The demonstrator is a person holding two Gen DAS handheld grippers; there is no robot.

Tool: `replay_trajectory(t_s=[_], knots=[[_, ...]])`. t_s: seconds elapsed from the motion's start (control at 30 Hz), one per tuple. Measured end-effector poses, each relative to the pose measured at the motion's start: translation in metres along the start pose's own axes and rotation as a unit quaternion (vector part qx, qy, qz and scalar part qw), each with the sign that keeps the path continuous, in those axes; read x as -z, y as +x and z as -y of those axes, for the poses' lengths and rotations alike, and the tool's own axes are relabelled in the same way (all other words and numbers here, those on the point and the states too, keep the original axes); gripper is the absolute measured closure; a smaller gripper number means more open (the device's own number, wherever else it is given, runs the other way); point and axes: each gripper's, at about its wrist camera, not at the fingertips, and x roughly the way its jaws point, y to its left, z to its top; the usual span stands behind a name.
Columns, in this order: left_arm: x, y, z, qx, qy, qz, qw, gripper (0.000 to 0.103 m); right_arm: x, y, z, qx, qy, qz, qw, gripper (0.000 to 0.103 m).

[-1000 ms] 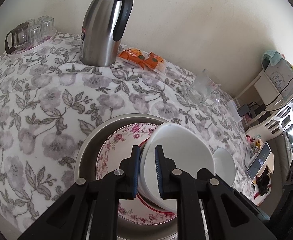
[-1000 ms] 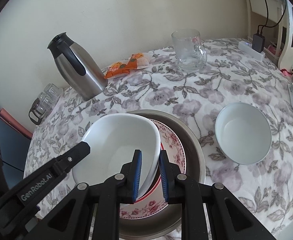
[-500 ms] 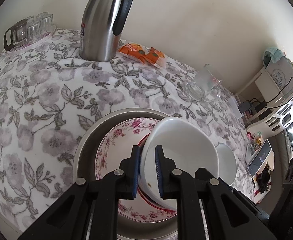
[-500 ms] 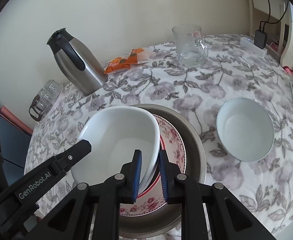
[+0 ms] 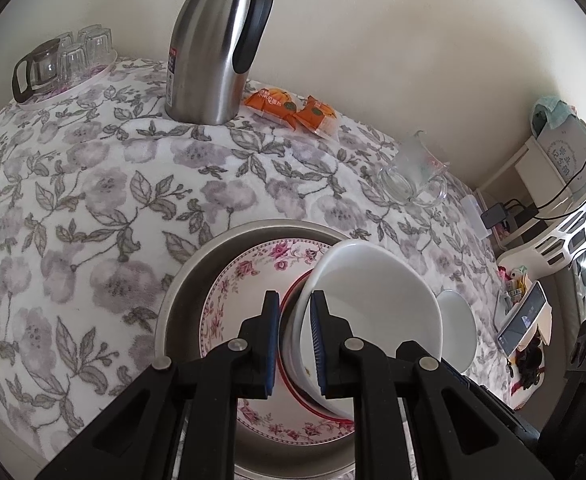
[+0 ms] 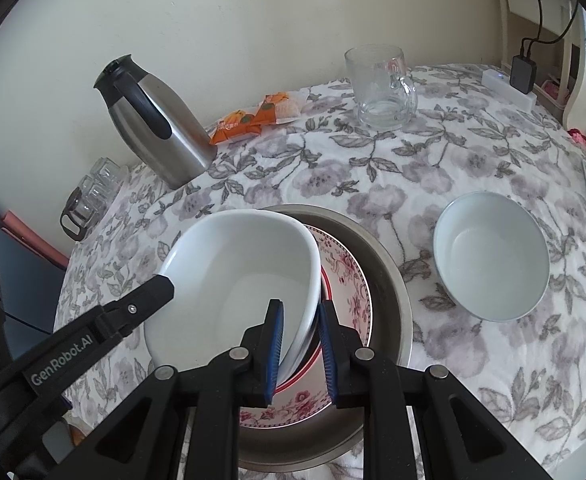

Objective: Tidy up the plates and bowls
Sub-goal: 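Lower the square bowl into the red-rimmed bowl and open both grippers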

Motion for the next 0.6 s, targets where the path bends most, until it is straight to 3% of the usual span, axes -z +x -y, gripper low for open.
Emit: replay_trajectory(t_s=[0.13,0.33,0.4,0.47,0.6], knots=[[-0.002,-0.007,-0.001,-0.011,0.000,0.008,0.9999,0.081,-0.002,-0.005,0.000,0.007,-0.002,0.004,1.000,0.083],[-0.006,-0.021,-0.005,-0.019,-0.006,0.025,0.9995,0.060,-0.006,-0.015,0.005,0.014,0.004,0.016,1.000,0.080],[-0.007,-0.024,-0.006,-0.028,-0.005,0.031,0.9991,0.054,-0.008,-0.018,0.007,0.018,0.007,0.018,1.000,0.070],[-0.007,-0.026,-0.007,-0.034,-0.007,0.034,0.9988,0.045,-0.008,-0.019,0.009,0.026,0.011,0.020,0.999,0.042],[-0.008,-0.024,-0.010,-0.065,-0.011,0.031,0.9974,0.035,-0.009,-0.018,0.012,0.032,0.010,0.018,0.999,0.035]])
